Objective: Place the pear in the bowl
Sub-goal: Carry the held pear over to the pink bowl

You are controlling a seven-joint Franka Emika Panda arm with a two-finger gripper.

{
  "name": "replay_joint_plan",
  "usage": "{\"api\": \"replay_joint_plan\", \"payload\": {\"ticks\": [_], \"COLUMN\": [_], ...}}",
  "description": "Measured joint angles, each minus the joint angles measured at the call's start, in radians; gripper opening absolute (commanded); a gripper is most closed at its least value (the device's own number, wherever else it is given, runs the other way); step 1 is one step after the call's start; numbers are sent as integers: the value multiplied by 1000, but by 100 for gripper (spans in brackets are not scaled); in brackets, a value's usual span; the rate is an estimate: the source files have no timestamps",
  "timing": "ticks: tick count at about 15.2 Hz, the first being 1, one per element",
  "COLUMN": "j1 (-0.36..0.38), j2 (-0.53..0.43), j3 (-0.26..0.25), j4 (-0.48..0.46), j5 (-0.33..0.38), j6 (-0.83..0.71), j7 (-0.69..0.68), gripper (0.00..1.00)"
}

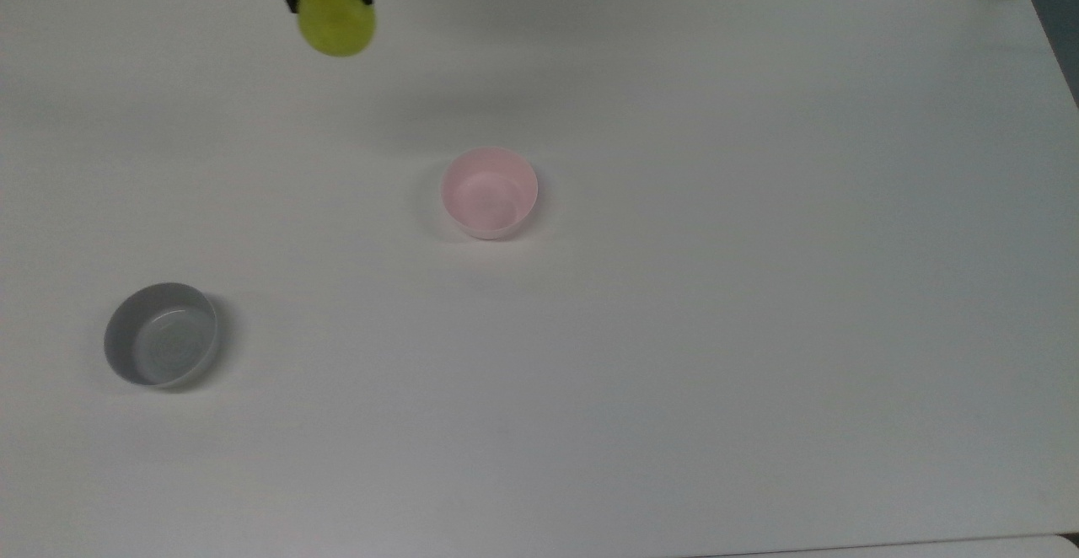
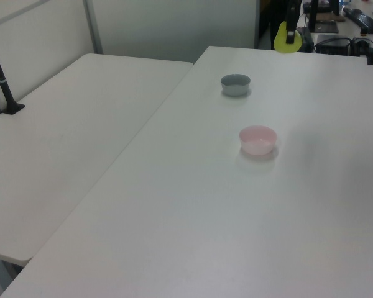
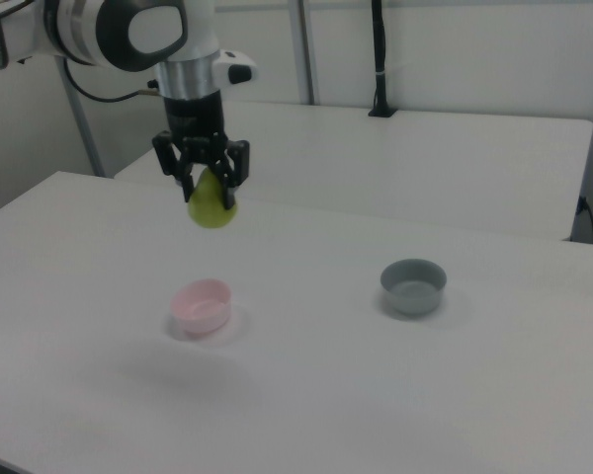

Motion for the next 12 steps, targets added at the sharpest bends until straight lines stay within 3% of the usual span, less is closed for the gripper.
{"api": "replay_joint_plan", "payload": {"ticks": [4, 12], "j1": [62, 124], "j2": [-2, 6], "j3": [1, 4], "j4": [-101, -414], "j5": [23, 23], "j6": [66, 479], "j7": [11, 12], "gripper": [25, 25]}}
